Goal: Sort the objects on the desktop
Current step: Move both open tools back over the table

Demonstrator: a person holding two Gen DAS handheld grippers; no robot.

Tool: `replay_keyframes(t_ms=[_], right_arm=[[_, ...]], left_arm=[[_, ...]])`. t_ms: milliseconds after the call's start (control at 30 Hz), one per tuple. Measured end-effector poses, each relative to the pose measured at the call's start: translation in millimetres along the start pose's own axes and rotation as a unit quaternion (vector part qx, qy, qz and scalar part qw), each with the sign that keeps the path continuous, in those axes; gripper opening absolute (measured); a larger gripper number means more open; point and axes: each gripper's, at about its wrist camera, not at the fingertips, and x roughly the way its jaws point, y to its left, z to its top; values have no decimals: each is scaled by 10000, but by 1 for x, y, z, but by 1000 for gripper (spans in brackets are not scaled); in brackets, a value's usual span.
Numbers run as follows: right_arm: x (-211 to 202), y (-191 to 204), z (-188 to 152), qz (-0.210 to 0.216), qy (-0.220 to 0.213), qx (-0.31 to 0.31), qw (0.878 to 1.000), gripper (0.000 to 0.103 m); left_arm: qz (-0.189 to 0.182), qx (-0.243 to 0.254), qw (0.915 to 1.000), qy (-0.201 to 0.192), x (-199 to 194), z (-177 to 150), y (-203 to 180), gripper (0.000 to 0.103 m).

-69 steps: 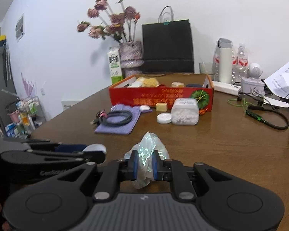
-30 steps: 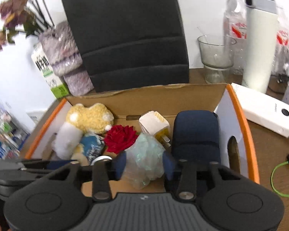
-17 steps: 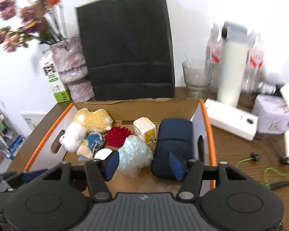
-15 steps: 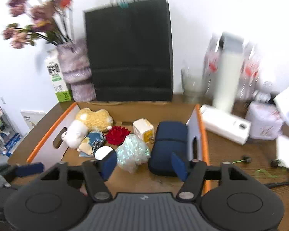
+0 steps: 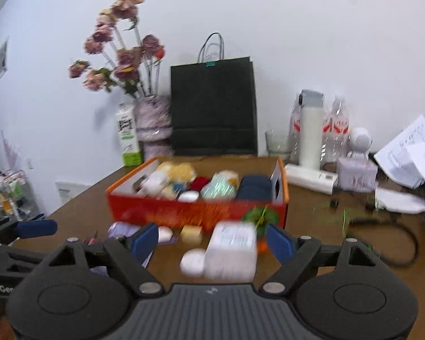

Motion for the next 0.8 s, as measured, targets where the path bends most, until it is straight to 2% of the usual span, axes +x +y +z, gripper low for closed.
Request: replay_keyframes(t_ms=[133, 233, 433, 600, 800], right_arm=[[-15, 4, -36, -102, 181, -8, 9998, 84], [-24, 9, -54, -68, 342, 39, 9994, 85], [-33, 25, -77, -141, 271, -259, 9992, 89], [-39, 27, -88, 17, 237, -308, 9992, 89], [-45, 40, -95, 183, 143, -560, 9982, 89]], left_arm=[[-157, 31, 9999, 20, -14, -37, 0, 103], [-110, 102, 9993, 336, -12, -54, 1, 103], [8, -149, 9990, 431, -15, -69, 7, 103], [196, -361, 9988, 271, -24, -77, 11, 103], [374, -343, 9987, -58, -43, -85, 9, 103]])
